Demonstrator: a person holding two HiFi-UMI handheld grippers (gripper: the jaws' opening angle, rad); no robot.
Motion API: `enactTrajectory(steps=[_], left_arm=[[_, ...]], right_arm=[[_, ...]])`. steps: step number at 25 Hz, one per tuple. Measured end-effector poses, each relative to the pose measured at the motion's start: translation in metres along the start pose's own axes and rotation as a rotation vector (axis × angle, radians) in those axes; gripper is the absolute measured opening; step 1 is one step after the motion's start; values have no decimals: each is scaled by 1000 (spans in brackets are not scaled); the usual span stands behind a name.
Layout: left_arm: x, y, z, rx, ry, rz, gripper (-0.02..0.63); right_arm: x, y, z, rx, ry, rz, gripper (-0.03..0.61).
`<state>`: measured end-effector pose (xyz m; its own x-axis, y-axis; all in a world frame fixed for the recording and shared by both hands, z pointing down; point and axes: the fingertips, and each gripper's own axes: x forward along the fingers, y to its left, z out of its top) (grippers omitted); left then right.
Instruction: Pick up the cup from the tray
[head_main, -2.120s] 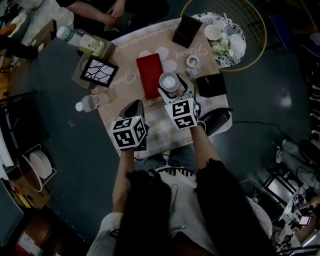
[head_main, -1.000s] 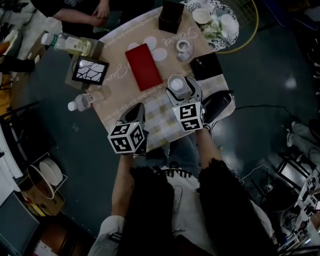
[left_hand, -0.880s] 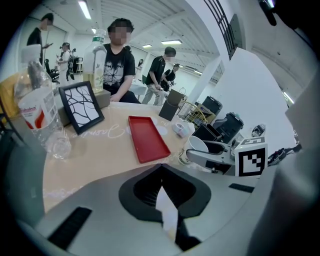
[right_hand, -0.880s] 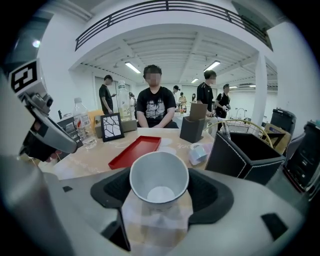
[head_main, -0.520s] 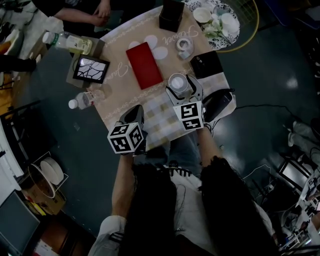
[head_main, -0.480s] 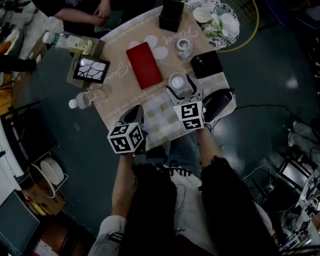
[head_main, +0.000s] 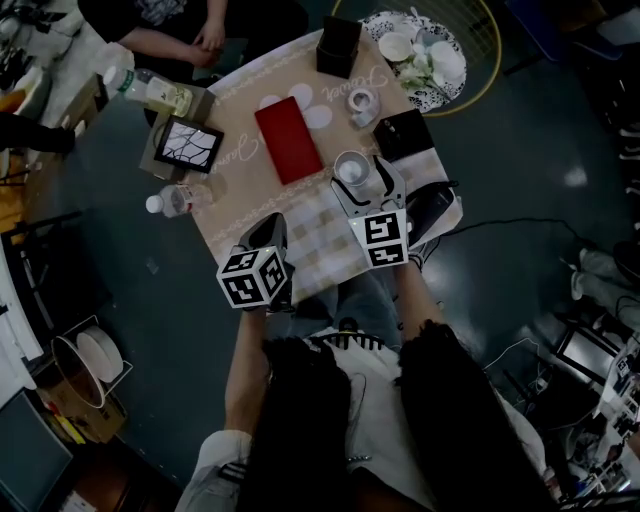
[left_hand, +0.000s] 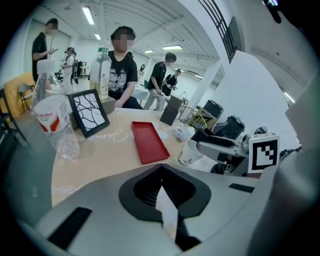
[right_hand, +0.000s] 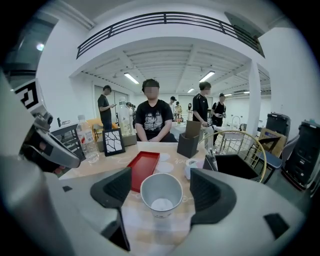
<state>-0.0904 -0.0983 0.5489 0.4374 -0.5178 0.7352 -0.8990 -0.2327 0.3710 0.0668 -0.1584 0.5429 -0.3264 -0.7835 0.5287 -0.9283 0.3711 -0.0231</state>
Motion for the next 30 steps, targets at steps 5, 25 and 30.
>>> enactTrajectory(steps=[5, 25, 30], left_arm=[[-11, -9, 6, 23, -37, -10, 7], [-54, -24, -2, 77, -137, -33, 7], [-65, -27, -3, 92, -157, -40, 6]], right_arm=[[-19, 13, 13, 11, -5, 44, 353], [-75, 75, 12, -11, 46, 35, 8], [-82, 82, 5, 37, 93, 52, 6]])
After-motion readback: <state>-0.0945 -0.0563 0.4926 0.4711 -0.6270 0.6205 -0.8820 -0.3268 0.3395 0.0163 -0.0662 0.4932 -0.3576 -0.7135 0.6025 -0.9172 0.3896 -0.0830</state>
